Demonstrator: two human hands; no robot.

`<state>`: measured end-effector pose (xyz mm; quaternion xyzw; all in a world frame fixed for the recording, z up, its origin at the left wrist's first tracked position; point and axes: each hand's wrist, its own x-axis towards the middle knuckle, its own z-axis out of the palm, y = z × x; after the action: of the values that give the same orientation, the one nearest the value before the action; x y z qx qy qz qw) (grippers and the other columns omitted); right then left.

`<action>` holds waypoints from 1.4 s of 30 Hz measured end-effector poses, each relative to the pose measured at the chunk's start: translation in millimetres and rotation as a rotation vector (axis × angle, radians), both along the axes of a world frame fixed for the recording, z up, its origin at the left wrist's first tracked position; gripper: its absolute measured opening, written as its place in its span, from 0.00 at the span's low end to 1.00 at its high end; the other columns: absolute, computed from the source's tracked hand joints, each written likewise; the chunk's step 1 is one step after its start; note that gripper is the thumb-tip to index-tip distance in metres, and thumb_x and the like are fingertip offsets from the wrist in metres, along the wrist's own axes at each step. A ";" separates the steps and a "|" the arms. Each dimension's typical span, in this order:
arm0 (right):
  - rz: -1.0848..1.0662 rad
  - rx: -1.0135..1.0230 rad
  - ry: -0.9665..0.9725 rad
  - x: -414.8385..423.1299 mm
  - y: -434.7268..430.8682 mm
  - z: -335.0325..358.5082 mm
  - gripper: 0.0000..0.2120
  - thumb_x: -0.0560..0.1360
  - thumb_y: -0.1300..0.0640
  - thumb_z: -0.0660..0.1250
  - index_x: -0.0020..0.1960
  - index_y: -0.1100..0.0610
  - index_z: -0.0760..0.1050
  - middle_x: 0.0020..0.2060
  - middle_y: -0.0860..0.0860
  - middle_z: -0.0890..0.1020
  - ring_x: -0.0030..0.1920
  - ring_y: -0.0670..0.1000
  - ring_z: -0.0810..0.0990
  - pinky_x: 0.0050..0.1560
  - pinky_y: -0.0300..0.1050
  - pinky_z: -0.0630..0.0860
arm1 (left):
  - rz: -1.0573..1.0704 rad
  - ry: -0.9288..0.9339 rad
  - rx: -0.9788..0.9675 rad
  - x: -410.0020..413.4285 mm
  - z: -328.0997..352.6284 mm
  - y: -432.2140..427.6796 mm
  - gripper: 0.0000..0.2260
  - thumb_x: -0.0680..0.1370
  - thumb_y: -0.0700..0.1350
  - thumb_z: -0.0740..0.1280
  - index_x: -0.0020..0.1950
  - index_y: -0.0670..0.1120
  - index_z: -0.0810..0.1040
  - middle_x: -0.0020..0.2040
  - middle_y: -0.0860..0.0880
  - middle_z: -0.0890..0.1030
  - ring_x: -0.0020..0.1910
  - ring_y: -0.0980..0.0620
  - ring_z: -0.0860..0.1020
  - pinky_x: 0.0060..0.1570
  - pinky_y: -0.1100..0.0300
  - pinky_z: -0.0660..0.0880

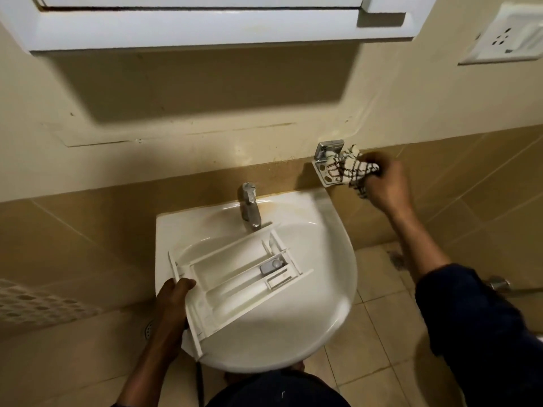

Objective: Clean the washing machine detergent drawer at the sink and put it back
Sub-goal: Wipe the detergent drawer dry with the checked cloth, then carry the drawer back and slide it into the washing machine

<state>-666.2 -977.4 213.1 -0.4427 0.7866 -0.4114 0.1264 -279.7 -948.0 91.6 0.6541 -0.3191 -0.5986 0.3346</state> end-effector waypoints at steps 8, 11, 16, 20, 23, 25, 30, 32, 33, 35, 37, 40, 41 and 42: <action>0.124 -0.035 0.696 1.3 -52.7 5.7 0.19 0.69 0.68 0.66 0.58 0.58 0.79 0.57 0.55 0.81 0.55 0.58 0.79 0.52 0.49 0.75 | -0.036 -0.003 0.020 -4.1 -3.9 -0.4 0.09 0.78 0.47 0.63 0.52 0.42 0.76 0.47 0.40 0.79 0.44 0.41 0.77 0.40 0.53 0.72; 0.335 0.291 0.749 3.5 -60.3 -24.3 0.17 0.68 0.61 0.66 0.56 0.55 0.80 0.57 0.54 0.80 0.58 0.59 0.77 0.61 0.53 0.69 | -0.035 0.009 0.027 -5.4 -4.9 0.7 0.11 0.77 0.49 0.65 0.53 0.43 0.77 0.48 0.40 0.79 0.46 0.41 0.77 0.40 0.53 0.72; 0.330 0.350 0.529 6.6 -53.8 -40.5 0.29 0.66 0.54 0.52 0.63 0.53 0.77 0.66 0.54 0.74 0.70 0.59 0.66 0.68 0.59 0.63 | 0.000 0.007 0.035 -6.5 -3.2 -0.2 0.11 0.77 0.48 0.64 0.55 0.44 0.77 0.50 0.39 0.80 0.47 0.39 0.79 0.40 0.53 0.74; 0.034 -0.058 0.134 47.2 -0.7 -59.0 0.21 0.69 0.58 0.59 0.60 0.57 0.79 0.63 0.56 0.77 0.65 0.56 0.73 0.65 0.50 0.70 | 0.049 0.030 0.037 -11.2 0.8 4.2 0.08 0.78 0.46 0.63 0.55 0.45 0.76 0.47 0.42 0.79 0.43 0.43 0.78 0.39 0.54 0.72; -0.128 -0.117 -0.053 98.8 52.6 -79.8 0.17 0.70 0.60 0.62 0.57 0.56 0.79 0.56 0.52 0.78 0.57 0.51 0.75 0.56 0.45 0.72 | 0.086 0.043 0.061 -10.3 0.0 12.6 0.14 0.74 0.51 0.66 0.56 0.45 0.76 0.49 0.42 0.80 0.46 0.42 0.79 0.42 0.53 0.74; -0.188 -0.007 -0.202 125.2 82.5 -94.7 0.13 0.73 0.61 0.64 0.57 0.56 0.80 0.51 0.50 0.81 0.52 0.48 0.78 0.51 0.41 0.71 | 0.091 0.055 0.081 -9.8 -1.4 18.0 0.23 0.68 0.56 0.66 0.58 0.45 0.76 0.51 0.42 0.80 0.49 0.41 0.79 0.43 0.52 0.75; -0.090 0.407 -0.500 168.8 118.7 -125.6 0.09 0.74 0.53 0.66 0.47 0.56 0.83 0.37 0.50 0.84 0.39 0.52 0.83 0.42 0.54 0.82 | 0.161 0.046 0.088 -3.1 -6.9 35.0 0.28 0.62 0.60 0.68 0.57 0.47 0.76 0.51 0.44 0.81 0.50 0.41 0.80 0.44 0.49 0.77; -0.040 0.502 -0.600 176.9 117.4 -122.4 0.10 0.75 0.56 0.65 0.43 0.60 0.82 0.36 0.54 0.84 0.34 0.53 0.83 0.37 0.53 0.83 | 0.189 0.044 0.093 0.2 -7.0 44.1 0.28 0.61 0.60 0.68 0.56 0.48 0.77 0.52 0.43 0.82 0.50 0.41 0.81 0.50 0.43 0.78; -0.020 0.510 -0.658 181.7 117.3 -120.1 0.10 0.75 0.58 0.64 0.42 0.62 0.81 0.36 0.56 0.83 0.33 0.53 0.83 0.35 0.50 0.82 | 0.207 0.050 0.091 2.5 -6.4 50.7 0.26 0.62 0.59 0.69 0.56 0.48 0.78 0.52 0.43 0.82 0.50 0.41 0.81 0.52 0.42 0.78; 0.007 0.486 -0.768 187.9 116.7 -113.2 0.10 0.75 0.62 0.62 0.43 0.65 0.80 0.37 0.58 0.82 0.32 0.54 0.80 0.34 0.47 0.79 | 0.243 0.094 0.082 3.2 -4.8 61.5 0.23 0.65 0.56 0.68 0.57 0.49 0.77 0.52 0.44 0.83 0.51 0.42 0.81 0.53 0.41 0.79; 0.034 0.480 -0.832 197.8 115.4 -107.0 0.11 0.75 0.64 0.59 0.45 0.66 0.80 0.36 0.60 0.81 0.34 0.56 0.80 0.36 0.50 0.80 | 0.296 0.127 0.061 7.6 -2.9 73.6 0.23 0.66 0.56 0.68 0.59 0.50 0.77 0.53 0.45 0.83 0.51 0.43 0.82 0.53 0.43 0.79; 0.112 0.486 -0.903 212.8 111.7 -101.0 0.12 0.77 0.62 0.58 0.48 0.65 0.79 0.37 0.61 0.82 0.37 0.59 0.82 0.39 0.54 0.81 | 0.388 0.142 0.066 15.4 2.8 90.7 0.26 0.65 0.57 0.68 0.60 0.48 0.77 0.53 0.44 0.83 0.50 0.43 0.82 0.50 0.44 0.80; 0.139 0.494 -0.900 218.5 110.6 -99.3 0.12 0.78 0.60 0.60 0.49 0.65 0.79 0.38 0.61 0.82 0.38 0.60 0.83 0.39 0.55 0.81 | 0.436 0.133 0.060 19.6 4.8 99.3 0.25 0.65 0.55 0.68 0.59 0.46 0.76 0.52 0.44 0.83 0.49 0.43 0.82 0.46 0.47 0.80; 0.155 0.488 -0.889 222.0 108.4 -97.7 0.12 0.78 0.57 0.61 0.49 0.64 0.79 0.39 0.61 0.82 0.40 0.60 0.83 0.39 0.55 0.82 | 0.476 0.130 0.047 23.9 7.6 106.3 0.24 0.67 0.54 0.67 0.59 0.45 0.75 0.51 0.43 0.82 0.48 0.43 0.82 0.42 0.50 0.78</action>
<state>-444.2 -869.0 115.4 -0.2396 0.6947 -0.3536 0.5787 -255.8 -841.7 99.3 0.6785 -0.1198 -0.5511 0.4707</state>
